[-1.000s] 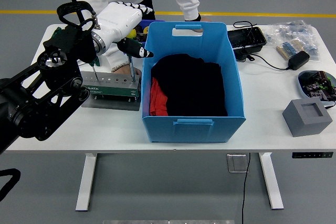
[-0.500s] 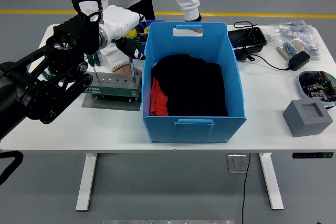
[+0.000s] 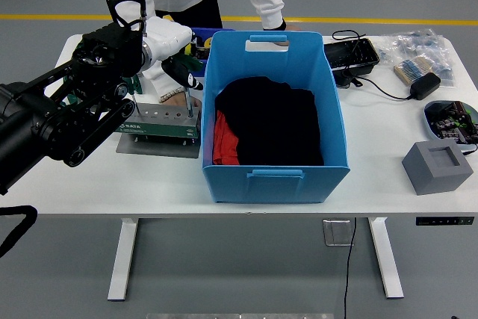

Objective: Lift tool from toolbox,place it in box,lift tool from toolbox,place it in box

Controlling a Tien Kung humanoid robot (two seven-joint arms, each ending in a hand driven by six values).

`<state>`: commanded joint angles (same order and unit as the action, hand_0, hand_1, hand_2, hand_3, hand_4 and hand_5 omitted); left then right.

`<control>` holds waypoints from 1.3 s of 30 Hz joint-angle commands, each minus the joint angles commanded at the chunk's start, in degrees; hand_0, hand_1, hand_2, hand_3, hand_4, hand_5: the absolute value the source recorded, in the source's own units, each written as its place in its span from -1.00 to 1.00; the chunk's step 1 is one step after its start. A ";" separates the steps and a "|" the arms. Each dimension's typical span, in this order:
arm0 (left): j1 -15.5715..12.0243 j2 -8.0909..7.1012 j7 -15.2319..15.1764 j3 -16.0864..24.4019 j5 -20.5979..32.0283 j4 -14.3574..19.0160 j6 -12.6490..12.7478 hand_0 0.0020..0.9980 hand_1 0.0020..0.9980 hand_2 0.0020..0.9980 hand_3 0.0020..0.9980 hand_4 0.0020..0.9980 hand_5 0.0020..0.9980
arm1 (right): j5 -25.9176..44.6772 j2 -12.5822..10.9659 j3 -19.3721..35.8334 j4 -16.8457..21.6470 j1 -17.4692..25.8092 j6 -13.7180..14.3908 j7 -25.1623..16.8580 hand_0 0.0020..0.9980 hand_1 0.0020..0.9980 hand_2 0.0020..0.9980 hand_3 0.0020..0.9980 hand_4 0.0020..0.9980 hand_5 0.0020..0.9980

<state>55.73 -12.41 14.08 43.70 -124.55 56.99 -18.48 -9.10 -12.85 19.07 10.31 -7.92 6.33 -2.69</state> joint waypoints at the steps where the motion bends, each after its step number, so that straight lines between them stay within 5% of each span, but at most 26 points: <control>1: 0.14 0.03 -0.02 -0.32 0.21 -0.29 0.09 0.24 0.10 0.08 0.27 1.00 0.23 | -0.03 -0.01 0.05 0.00 -0.03 0.01 0.00 0.37 0.32 0.44 0.15 0.57 0.45; 3: 0.37 0.07 -0.08 -0.81 0.43 -0.81 0.18 0.14 -0.04 -0.05 0.17 1.00 0.28 | -0.04 -0.02 0.06 0.00 -0.06 0.01 0.02 0.37 0.32 0.44 0.15 0.57 0.45; 8: 0.80 0.12 0.00 -1.78 1.00 -2.04 0.17 0.14 -0.04 -0.05 0.17 1.00 0.28 | -0.13 -0.09 0.16 0.00 -0.12 0.02 0.07 0.37 0.32 0.44 0.15 0.57 0.45; 9: 0.84 0.11 0.00 -1.92 1.12 -2.13 0.18 -0.04 -0.19 -0.17 0.07 1.00 0.32 | -0.16 -0.09 0.18 0.00 -0.13 0.02 0.08 0.37 0.32 0.43 0.15 0.57 0.45; 14: 1.07 0.15 0.10 -2.79 1.64 -2.74 0.29 -0.04 -0.19 -0.17 0.07 1.00 0.32 | 0.24 -0.05 -0.27 0.00 -0.10 0.00 0.00 0.37 0.32 0.43 0.15 0.57 0.45; 15: 1.08 0.21 0.15 -2.93 1.65 -2.91 0.35 -0.16 -0.44 -0.39 -0.09 1.00 0.34 | 0.46 -0.03 -0.52 0.00 -0.08 -0.02 -0.04 0.37 0.32 0.44 0.15 0.57 0.45; 39: 1.52 0.77 -0.99 -6.17 2.60 -5.66 3.70 -0.29 -0.62 -0.56 -0.32 1.00 0.39 | 2.42 -0.02 -2.79 0.00 0.16 -0.10 -0.37 0.37 0.32 0.43 0.15 0.57 0.45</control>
<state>57.25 -11.64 13.09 37.53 -121.95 51.33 -14.78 -6.68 -12.88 16.28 10.31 -7.76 6.23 -3.06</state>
